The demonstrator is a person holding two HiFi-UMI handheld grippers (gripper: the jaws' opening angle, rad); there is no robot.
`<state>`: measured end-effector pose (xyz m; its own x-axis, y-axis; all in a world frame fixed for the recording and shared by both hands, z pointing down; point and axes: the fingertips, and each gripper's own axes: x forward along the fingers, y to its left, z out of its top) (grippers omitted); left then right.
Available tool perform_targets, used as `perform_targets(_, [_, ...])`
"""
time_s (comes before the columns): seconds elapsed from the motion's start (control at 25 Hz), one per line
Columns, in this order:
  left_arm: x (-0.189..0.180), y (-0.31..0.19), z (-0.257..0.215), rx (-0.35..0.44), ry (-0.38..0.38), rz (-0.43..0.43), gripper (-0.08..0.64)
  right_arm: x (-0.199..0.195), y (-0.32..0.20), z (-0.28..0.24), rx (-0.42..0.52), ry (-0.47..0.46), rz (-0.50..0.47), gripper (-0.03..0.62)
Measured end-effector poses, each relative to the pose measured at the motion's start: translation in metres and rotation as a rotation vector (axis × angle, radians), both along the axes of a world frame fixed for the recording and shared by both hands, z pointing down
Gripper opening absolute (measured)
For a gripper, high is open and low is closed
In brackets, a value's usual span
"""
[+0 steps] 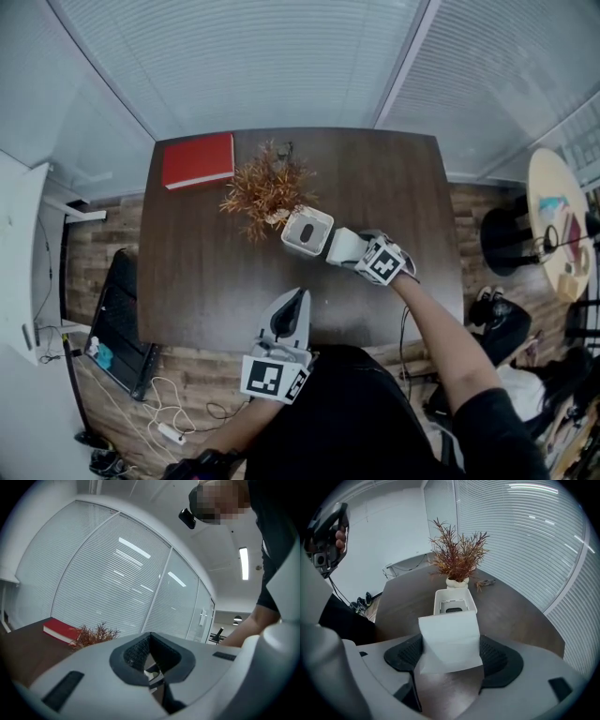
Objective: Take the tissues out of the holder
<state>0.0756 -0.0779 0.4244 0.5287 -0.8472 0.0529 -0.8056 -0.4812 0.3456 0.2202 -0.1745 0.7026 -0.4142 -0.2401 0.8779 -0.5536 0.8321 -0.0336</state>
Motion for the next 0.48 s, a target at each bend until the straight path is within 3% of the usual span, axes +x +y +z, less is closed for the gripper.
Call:
perform_targets(0.28, [0.023, 0.008, 0.002, 0.001, -0.003, -0.025, -0.002, 0.027, 0.011, 0.008, -0.002, 0.037, -0.059, 0.391])
perform_targets(0.48, [0.043, 0.012, 0.003, 0.003, -0.004, -0.037, -0.002, 0.044, 0.026, 0.016, -0.057, 0.037, -0.092, 0.393])
